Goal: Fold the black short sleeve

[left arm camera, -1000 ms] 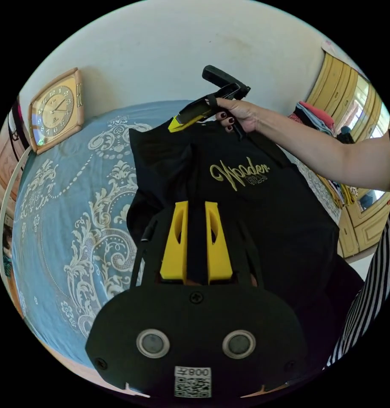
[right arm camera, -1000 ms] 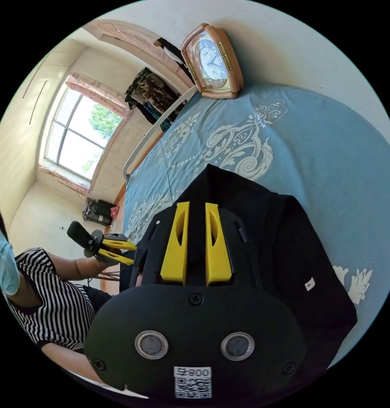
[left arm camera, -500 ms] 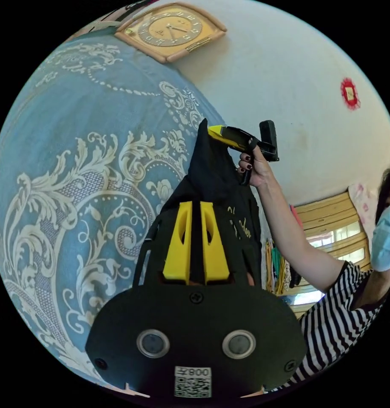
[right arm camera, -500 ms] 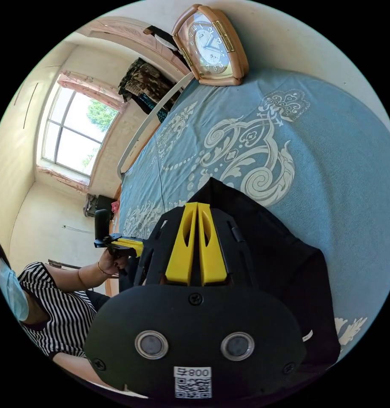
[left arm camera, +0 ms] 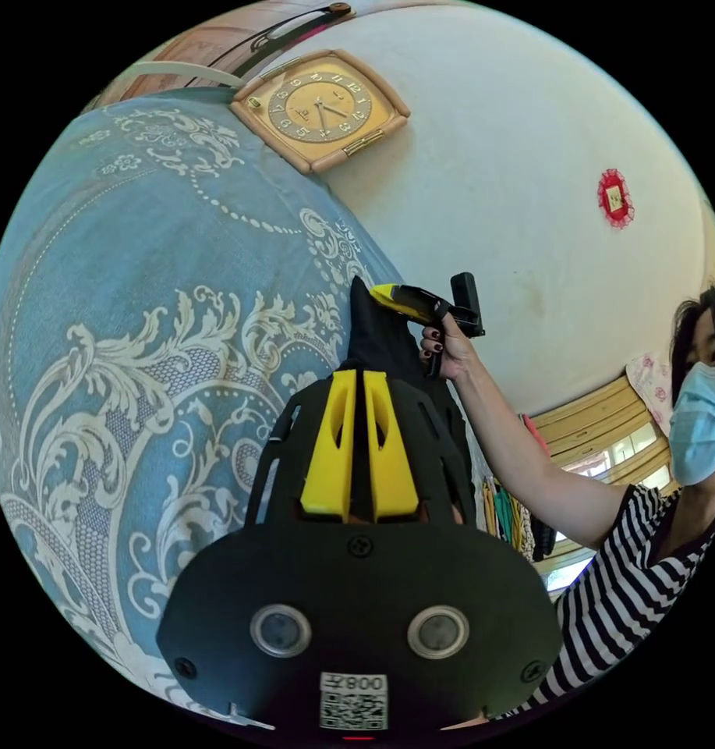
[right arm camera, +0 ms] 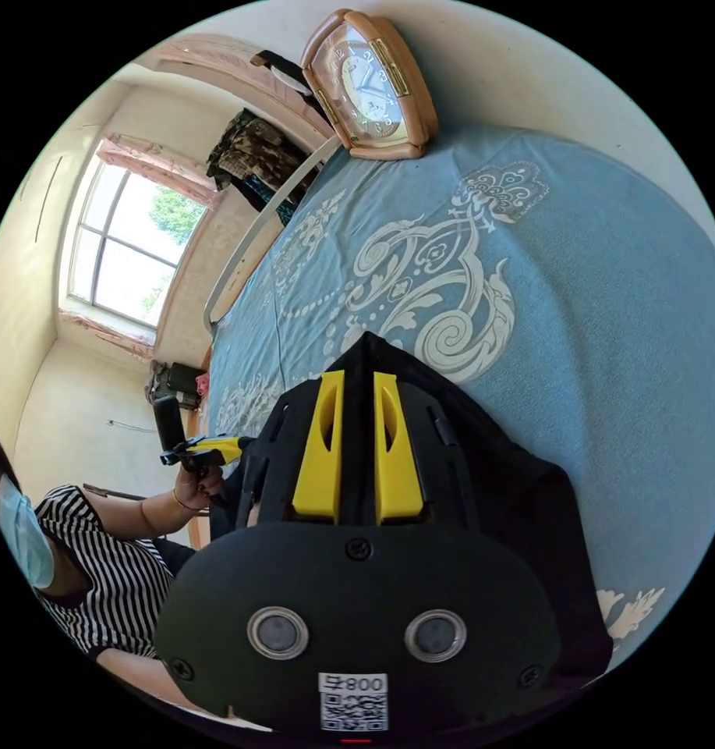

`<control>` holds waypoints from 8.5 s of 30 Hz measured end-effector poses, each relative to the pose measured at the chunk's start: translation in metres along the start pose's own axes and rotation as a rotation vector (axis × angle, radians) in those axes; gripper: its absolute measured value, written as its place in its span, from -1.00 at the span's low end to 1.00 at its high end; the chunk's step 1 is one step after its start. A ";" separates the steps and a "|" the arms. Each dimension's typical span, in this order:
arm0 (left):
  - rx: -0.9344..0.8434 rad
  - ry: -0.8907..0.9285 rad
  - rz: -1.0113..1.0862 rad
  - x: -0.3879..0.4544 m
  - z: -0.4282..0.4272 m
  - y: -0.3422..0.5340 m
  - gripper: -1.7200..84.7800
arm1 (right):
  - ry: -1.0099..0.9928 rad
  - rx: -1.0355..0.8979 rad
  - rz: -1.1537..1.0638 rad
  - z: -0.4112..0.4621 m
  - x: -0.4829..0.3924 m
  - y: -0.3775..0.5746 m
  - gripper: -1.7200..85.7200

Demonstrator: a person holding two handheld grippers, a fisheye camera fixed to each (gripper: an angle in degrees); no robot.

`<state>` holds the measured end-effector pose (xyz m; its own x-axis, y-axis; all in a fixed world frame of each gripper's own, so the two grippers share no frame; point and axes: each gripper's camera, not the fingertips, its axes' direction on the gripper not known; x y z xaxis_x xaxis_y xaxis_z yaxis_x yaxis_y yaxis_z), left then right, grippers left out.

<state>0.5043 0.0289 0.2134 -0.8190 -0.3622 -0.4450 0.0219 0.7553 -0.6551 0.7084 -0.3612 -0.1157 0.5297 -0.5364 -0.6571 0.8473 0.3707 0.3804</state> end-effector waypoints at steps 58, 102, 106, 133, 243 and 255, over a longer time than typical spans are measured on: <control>-0.357 -0.615 0.666 0.045 0.404 -0.096 -0.96 | 0.193 0.004 -0.308 0.092 -0.201 0.216 -0.96; -0.373 -0.545 0.725 -0.005 0.441 0.006 -0.96 | 0.073 0.110 -0.072 0.032 -0.116 0.381 -0.96; -0.340 -0.474 0.739 0.000 0.419 0.024 -0.96 | 0.046 0.239 -0.004 -0.010 -0.106 0.427 -0.96; -0.353 -0.466 0.804 0.034 0.474 0.024 -0.93 | 0.592 0.365 0.331 -0.146 -0.059 0.592 -0.96; -0.373 -0.059 -0.098 0.137 -0.192 0.172 -0.81 | 0.140 0.389 0.834 -0.069 -0.159 1.205 -0.88; -0.380 -0.004 -0.340 0.103 -0.287 0.215 -0.75 | -0.043 0.592 0.933 -0.007 -0.155 1.341 -0.81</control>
<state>0.2595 0.3107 0.2022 -0.7414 -0.6236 -0.2478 -0.4563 0.7393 -0.4953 1.7624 0.2245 0.4914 0.9618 -0.2649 0.0684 -0.0064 0.2282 0.9736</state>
